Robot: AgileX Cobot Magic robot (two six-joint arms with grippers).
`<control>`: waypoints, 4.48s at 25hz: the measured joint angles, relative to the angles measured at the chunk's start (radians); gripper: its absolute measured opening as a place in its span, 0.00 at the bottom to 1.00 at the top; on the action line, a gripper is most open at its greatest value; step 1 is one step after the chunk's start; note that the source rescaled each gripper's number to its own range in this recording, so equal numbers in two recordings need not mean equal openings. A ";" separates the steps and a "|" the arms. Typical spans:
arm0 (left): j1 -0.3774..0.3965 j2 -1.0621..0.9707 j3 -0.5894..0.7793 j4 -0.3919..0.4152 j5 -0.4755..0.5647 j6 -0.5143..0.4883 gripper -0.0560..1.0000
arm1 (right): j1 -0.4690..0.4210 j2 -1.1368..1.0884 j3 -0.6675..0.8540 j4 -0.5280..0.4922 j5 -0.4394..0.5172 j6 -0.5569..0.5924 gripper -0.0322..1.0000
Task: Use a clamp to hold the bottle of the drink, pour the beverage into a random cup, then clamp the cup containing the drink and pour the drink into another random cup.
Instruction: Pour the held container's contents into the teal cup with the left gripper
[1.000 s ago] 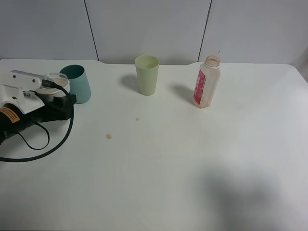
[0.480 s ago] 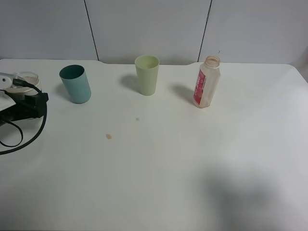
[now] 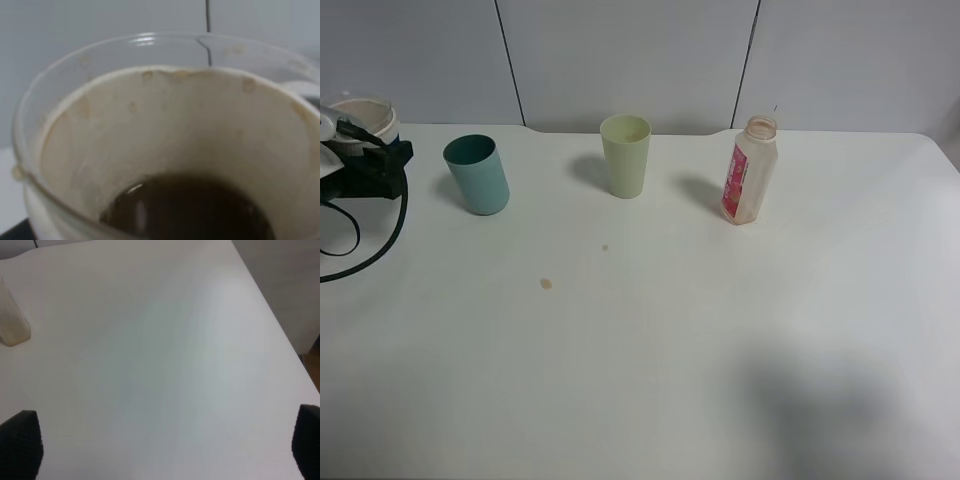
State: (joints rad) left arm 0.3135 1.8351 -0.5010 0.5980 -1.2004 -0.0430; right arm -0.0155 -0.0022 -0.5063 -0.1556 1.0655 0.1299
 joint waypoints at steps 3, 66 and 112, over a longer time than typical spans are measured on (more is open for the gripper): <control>0.000 0.000 -0.047 0.037 0.011 0.000 0.06 | 0.000 0.000 0.000 0.000 0.000 0.000 1.00; -0.166 -0.068 -0.390 0.339 0.782 0.027 0.06 | 0.000 0.000 0.000 0.000 0.000 0.000 1.00; -0.177 -0.068 -0.390 0.483 0.732 0.239 0.06 | 0.000 0.000 0.000 0.000 0.000 0.000 1.00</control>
State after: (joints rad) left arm 0.1365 1.7667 -0.8905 1.0809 -0.4686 0.1957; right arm -0.0155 -0.0022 -0.5063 -0.1556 1.0655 0.1299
